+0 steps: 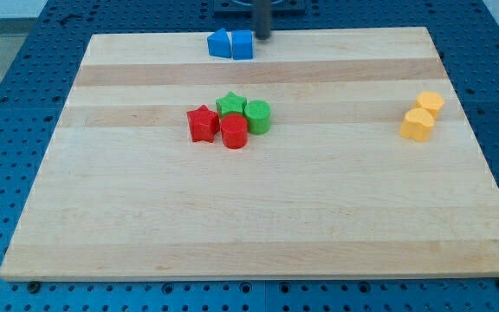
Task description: Push the yellow heart towards the top center
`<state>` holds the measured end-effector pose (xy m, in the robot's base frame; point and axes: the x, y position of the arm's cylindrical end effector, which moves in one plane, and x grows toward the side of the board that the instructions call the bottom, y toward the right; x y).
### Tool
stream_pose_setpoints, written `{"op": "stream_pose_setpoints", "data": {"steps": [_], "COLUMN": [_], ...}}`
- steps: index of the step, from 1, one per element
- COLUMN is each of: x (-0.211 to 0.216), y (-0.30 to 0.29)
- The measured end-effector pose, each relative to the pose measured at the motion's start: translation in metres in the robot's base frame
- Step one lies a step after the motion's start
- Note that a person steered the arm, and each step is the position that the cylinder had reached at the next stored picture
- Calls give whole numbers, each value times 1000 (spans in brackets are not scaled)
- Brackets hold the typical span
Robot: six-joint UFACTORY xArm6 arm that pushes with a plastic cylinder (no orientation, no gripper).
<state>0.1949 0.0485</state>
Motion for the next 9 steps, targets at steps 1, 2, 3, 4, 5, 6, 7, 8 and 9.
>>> {"op": "stream_pose_setpoints", "data": {"steps": [1,2,3,4,5,6,7,8,9], "x": [3,40,108,176,220,228,225,219,238], "y": [102,190,235,239,228,192,147,120,120]}}
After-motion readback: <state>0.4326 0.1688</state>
